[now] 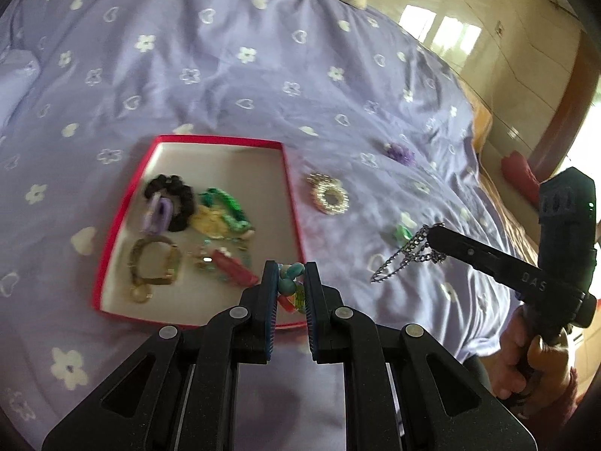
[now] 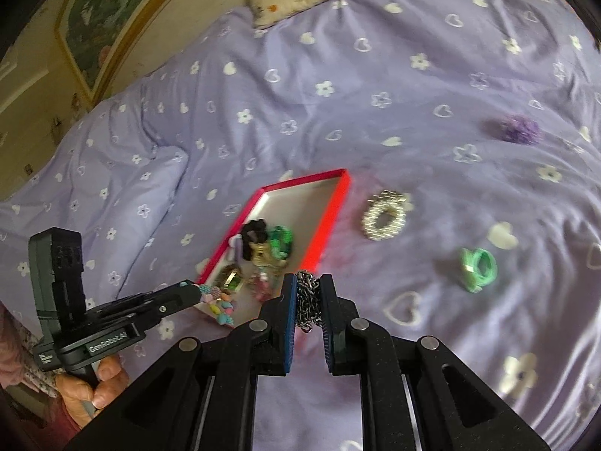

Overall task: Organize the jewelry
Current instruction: 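Carry the bead bracelet and silver chain with both grippers into the tray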

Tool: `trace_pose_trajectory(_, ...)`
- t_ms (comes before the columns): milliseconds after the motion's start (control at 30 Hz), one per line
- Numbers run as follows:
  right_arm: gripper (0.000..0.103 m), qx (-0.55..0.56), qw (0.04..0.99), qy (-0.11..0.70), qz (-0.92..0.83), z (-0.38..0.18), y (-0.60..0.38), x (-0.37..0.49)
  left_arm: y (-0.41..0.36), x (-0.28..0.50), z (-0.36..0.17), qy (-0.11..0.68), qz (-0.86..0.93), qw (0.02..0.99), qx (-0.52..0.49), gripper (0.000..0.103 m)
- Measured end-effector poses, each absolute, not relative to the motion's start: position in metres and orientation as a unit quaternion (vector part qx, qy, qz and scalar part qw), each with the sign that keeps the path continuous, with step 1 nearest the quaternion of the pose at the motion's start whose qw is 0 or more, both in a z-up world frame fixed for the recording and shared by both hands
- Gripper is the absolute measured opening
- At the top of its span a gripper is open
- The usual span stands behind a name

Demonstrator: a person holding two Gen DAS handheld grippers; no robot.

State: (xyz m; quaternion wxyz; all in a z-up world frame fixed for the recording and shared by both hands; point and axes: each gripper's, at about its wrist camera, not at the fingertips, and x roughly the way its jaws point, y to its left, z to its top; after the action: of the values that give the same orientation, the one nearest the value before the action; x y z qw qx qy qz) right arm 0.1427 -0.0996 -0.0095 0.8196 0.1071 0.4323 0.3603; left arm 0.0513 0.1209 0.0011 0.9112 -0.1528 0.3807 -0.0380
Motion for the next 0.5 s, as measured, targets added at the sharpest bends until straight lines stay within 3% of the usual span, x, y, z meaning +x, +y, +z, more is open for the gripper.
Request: trace_pose_trajectory(500, 0.012, 0.078, 0.792, 0.434, 0.422, -0.009, -0.017, 0.140, 0.174, 0.052, -0.005, 0.380, 0.014, 0.911, -0.160, 0.012)
